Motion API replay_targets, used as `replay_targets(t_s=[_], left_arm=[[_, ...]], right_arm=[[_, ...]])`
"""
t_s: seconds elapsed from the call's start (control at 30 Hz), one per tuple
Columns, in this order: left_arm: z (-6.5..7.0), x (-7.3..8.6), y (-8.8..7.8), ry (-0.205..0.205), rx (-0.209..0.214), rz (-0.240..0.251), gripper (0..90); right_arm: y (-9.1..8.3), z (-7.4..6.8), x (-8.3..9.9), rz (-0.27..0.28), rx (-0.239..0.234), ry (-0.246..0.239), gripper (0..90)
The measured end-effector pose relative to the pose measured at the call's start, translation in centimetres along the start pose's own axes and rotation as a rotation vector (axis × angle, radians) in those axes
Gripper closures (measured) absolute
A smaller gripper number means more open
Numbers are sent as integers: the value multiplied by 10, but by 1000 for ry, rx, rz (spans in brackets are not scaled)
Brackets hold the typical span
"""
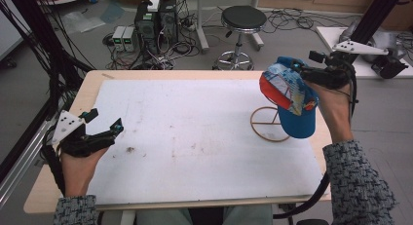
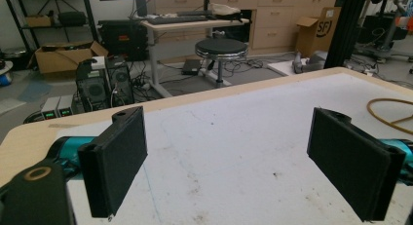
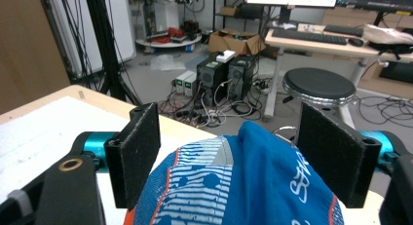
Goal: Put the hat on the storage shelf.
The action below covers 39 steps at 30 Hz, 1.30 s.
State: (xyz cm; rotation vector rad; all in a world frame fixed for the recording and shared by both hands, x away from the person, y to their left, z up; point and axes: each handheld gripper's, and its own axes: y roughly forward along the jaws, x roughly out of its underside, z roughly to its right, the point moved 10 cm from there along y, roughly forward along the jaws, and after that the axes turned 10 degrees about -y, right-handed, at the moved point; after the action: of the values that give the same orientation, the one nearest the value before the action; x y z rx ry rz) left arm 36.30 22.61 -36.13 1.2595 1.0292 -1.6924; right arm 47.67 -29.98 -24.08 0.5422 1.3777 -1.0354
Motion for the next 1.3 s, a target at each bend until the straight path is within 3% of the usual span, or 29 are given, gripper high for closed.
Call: replay_targets(t_s=[0.3,0.57,0.8,1.13,1.3], left_arm=[[-1,-1,0,2,-1,-1,148],[0,1,1,-1,1,-4,148],[0,1,2,-1,-1,-4,148],[2,2,2,2,1,-4,148],[2,2,2,2,2,-6,148]], right_arm=[[-20,-5,4,53,15,-10,204],[-45,-17,10,101,30,-6,130],[-61,-26,18,134,42,-11,122],[-82,-37,37,169,59,-9,120],[-90,-42,55,186,70,-1,120]])
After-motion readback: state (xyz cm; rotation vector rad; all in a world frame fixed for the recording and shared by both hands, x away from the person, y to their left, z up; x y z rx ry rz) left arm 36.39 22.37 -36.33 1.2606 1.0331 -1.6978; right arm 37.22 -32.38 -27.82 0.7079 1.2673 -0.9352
